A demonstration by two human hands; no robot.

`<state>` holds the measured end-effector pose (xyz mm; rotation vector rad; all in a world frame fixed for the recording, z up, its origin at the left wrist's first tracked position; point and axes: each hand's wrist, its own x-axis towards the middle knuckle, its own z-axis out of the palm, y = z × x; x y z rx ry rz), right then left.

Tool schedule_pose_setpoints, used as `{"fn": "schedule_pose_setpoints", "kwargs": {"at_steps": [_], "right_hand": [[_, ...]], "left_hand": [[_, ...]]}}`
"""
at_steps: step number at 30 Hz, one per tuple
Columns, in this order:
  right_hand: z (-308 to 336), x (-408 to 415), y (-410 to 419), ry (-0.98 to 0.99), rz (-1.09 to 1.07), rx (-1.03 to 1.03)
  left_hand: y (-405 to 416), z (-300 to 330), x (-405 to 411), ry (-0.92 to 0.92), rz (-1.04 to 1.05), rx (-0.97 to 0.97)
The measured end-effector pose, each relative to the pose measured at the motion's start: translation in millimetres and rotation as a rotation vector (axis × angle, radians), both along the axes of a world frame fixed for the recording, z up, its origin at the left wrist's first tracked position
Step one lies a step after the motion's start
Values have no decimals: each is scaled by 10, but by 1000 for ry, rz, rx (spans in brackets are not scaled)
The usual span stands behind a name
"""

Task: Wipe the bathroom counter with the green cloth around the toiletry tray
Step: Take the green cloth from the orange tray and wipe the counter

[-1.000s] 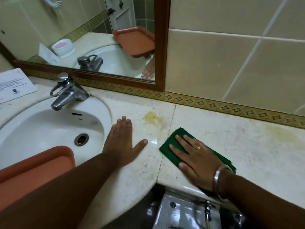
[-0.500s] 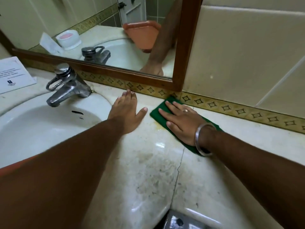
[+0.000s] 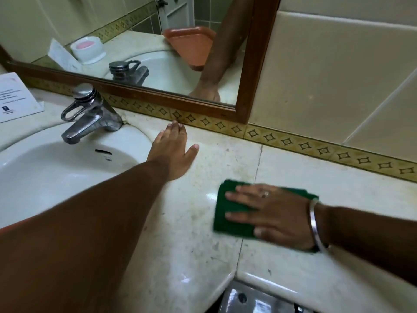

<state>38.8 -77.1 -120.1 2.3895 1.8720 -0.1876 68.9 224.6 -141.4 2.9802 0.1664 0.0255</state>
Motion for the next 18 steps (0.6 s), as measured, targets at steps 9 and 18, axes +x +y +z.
{"fn": "schedule_pose_setpoints", "kwargs": {"at_steps": [9, 18], "right_hand": [[-74, -57, 712, -75, -205, 58], [43, 459, 265, 26, -462, 61]], "left_hand": [[24, -24, 30, 12, 0, 21], [25, -28, 24, -7, 2, 32]]}}
